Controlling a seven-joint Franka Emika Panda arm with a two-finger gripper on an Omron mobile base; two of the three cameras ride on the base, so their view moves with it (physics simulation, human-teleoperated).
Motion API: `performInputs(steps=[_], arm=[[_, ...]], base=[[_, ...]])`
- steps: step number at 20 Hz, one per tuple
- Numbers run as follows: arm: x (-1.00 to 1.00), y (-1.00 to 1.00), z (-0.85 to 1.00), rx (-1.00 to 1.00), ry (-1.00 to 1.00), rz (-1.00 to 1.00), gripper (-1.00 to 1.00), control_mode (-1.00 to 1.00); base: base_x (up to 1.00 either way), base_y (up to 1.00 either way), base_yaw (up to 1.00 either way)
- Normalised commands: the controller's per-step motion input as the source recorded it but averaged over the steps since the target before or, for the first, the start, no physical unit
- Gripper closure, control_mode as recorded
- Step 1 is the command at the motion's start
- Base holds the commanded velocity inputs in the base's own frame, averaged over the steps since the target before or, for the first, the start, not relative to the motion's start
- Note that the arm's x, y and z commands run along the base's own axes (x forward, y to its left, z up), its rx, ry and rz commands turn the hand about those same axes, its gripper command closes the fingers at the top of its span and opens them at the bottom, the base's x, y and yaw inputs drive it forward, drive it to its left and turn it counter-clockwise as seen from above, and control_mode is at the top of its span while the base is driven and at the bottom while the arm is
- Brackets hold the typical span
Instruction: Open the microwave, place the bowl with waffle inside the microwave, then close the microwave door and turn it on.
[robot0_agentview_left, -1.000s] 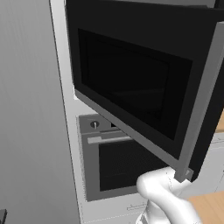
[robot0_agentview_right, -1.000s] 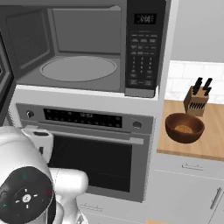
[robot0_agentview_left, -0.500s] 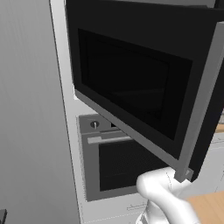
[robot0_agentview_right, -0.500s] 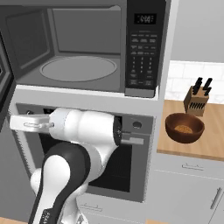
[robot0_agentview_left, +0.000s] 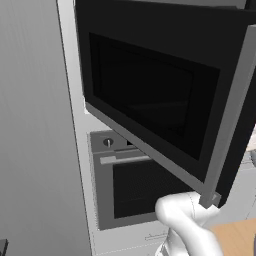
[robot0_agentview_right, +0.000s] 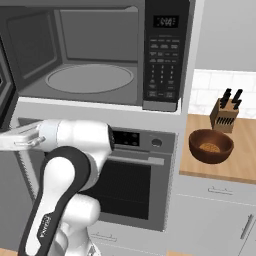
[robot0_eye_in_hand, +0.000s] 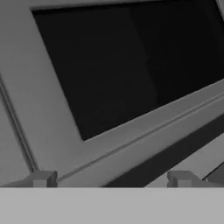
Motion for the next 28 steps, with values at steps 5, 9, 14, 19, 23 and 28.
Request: performInputs(steps=[5,9,14,19,23,28], arm=[[-0.57,0.9,0.0,0.01,-0.16,0.06,-1.0,-1.0],[-0.7,0.99,0.0,0.0,-0.16,0.11,-1.0,-1.0],[-0.16,0.57,-0.01,0.0,0.0,0.02,-1.0,-1.0],[0.03,0.62,-0.1,-0.01,0.0,-0.06,-1.0,-1.0],[0.04,0.26,-0.01,-0.01,0.01,-0.02,-1.0,-1.0],[0.07,-0.57,0.0,0.0,0.14,-0.16,-1.0,-1.0]], base=[[0.0,0.0,0.0],[0.0,0.0,0.0],[0.0,0.0,0.0],[0.0,0.0,0.0],[0.0,0.0,0.0],[0.0,0.0,0.0]])
